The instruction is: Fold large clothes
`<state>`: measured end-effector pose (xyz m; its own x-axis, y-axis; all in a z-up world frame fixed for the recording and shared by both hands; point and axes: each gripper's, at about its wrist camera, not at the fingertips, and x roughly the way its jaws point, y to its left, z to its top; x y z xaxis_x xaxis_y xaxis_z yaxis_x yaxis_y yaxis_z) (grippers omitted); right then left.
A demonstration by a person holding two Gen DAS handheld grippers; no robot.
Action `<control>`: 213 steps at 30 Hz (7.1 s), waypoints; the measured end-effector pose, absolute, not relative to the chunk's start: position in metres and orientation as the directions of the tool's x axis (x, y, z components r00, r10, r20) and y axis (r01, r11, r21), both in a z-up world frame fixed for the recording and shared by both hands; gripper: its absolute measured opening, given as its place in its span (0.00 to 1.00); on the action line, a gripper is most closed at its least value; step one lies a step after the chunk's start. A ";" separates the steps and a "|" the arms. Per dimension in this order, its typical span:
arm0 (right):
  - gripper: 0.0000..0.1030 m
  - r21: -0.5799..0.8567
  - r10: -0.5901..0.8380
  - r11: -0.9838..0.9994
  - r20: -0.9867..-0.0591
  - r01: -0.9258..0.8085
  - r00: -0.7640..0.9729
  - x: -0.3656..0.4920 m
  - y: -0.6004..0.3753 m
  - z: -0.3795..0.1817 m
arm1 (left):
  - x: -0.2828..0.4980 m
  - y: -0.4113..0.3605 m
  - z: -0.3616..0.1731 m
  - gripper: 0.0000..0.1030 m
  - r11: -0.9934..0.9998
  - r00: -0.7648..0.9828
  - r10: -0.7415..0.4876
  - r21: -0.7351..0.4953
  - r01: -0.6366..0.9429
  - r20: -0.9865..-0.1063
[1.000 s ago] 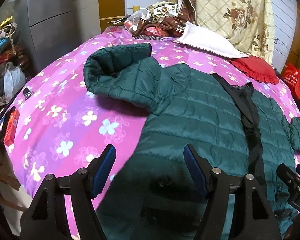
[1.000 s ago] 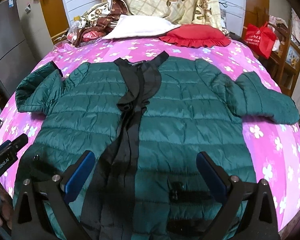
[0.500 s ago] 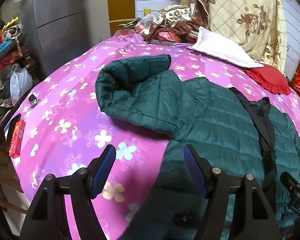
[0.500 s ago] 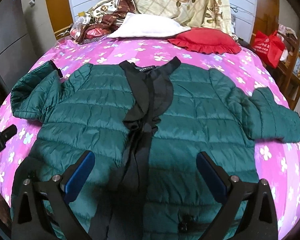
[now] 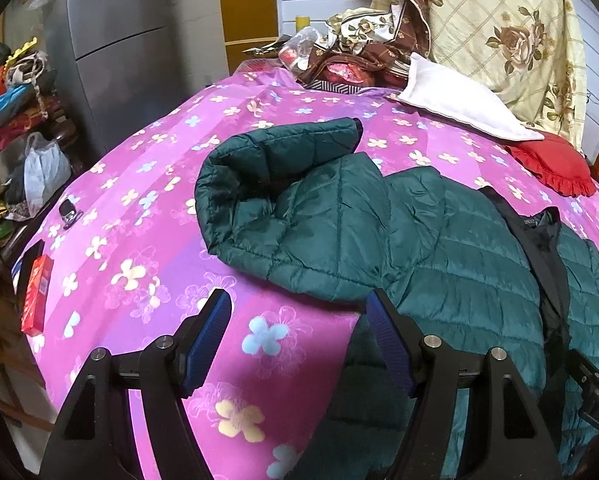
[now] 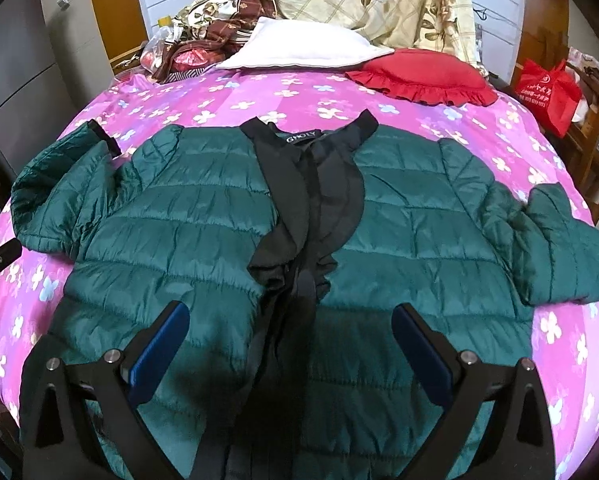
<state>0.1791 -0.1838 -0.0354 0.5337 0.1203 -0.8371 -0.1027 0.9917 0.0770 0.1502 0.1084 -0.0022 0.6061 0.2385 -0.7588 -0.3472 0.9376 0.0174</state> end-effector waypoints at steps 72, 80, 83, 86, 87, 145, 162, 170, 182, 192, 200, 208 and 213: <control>1.00 0.037 0.058 0.998 -0.851 -0.049 0.522 0.228 -0.224 -0.065 | 0.223 0.125 0.066 0.00 0.977 0.780 -0.090 -0.207 -0.051 -0.619; 1.00 0.015 0.016 1.000 -0.840 -0.006 0.542 0.210 -0.247 -0.050 | 0.200 0.041 0.074 0.00 0.970 0.763 -0.216 -0.222 0.098 -0.609; 1.00 0.016 0.006 1.000 -0.837 0.014 0.548 0.203 -0.262 -0.045 | 0.196 0.009 0.065 0.00 0.967 0.741 -0.244 -0.215 0.137 -0.625; 1.00 0.009 -0.013 0.999 -0.835 0.038 0.551 0.195 -0.280 -0.042 | 0.194 -0.021 0.054 0.00 0.966 0.722 -0.256 -0.200 0.164 -0.643; 1.00 0.011 -0.018 0.999 -0.835 0.050 0.550 0.191 -0.288 -0.042 | 0.193 -0.031 0.049 0.00 0.965 0.713 -0.260 -0.198 0.172 -0.651; 0.18 0.134 0.117 0.991 -0.800 -0.014 0.589 0.222 -0.290 -0.038 | 0.171 0.087 0.011 0.20 0.980 0.663 -0.025 -0.149 -0.131 -0.749; 0.13 -0.126 -0.172 0.985 -0.777 0.118 0.606 0.267 -0.329 -0.047 | 0.214 0.058 -0.014 0.20 0.981 0.634 -0.013 -0.132 -0.141 -0.773; 0.52 0.022 -0.005 0.999 -0.735 0.031 0.678 0.235 -0.311 -0.002 | 0.238 0.043 -0.027 0.20 0.984 0.637 0.027 -0.093 -0.154 -0.770; 0.61 0.054 0.167 0.976 -0.806 -0.211 0.568 0.288 -0.224 -0.060 | 0.252 0.034 -0.050 0.23 0.983 0.623 0.063 -0.058 -0.173 -0.779; 0.61 0.038 0.120 0.988 -0.807 -0.151 0.578 0.297 -0.241 -0.061 | 0.253 0.029 -0.055 0.25 0.985 0.631 0.079 -0.037 -0.169 -0.772; 0.62 0.011 0.083 0.993 -0.783 -0.120 0.617 0.253 -0.272 -0.039 | 0.253 0.029 -0.058 0.27 0.985 0.636 0.084 -0.034 -0.172 -0.767; 0.63 0.013 0.050 0.998 -0.818 -0.069 0.573 0.256 -0.293 -0.066 | 0.246 0.030 -0.048 0.28 0.986 0.627 0.072 -0.037 -0.160 -0.775; 0.69 0.039 0.066 0.998 -0.802 -0.058 0.594 0.236 -0.293 -0.047 | 0.225 0.032 -0.029 0.28 0.983 0.638 0.037 -0.087 -0.162 -0.769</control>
